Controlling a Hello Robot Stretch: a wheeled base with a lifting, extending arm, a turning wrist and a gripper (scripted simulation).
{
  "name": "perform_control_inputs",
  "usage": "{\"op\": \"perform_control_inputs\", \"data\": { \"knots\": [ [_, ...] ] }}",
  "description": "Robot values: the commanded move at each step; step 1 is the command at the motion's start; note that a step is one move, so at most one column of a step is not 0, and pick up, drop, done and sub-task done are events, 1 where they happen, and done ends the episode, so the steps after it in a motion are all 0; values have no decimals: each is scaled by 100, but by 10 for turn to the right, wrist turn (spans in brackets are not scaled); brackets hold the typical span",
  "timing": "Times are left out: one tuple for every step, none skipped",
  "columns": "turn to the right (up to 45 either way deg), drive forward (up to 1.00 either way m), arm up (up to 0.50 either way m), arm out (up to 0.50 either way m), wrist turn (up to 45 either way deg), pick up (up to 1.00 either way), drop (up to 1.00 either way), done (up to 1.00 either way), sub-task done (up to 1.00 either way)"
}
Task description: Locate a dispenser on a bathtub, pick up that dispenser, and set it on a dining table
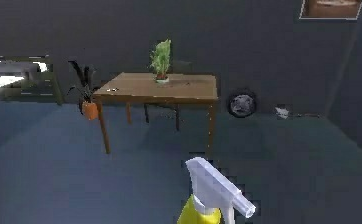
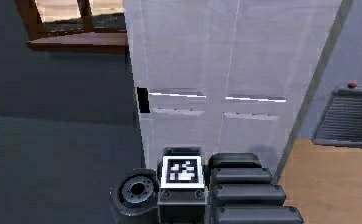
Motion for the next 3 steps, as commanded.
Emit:
{"op": "perform_control_inputs", "data": {
  "knots": [
    [0, 50, 0, 0, 0, 0, 0, 0, 0],
    [-270, 0, 0, 0, 0, 0, 0, 0, 0],
    [0, 80, 0, 0, 0, 0, 0, 0, 0]
  ]
}}
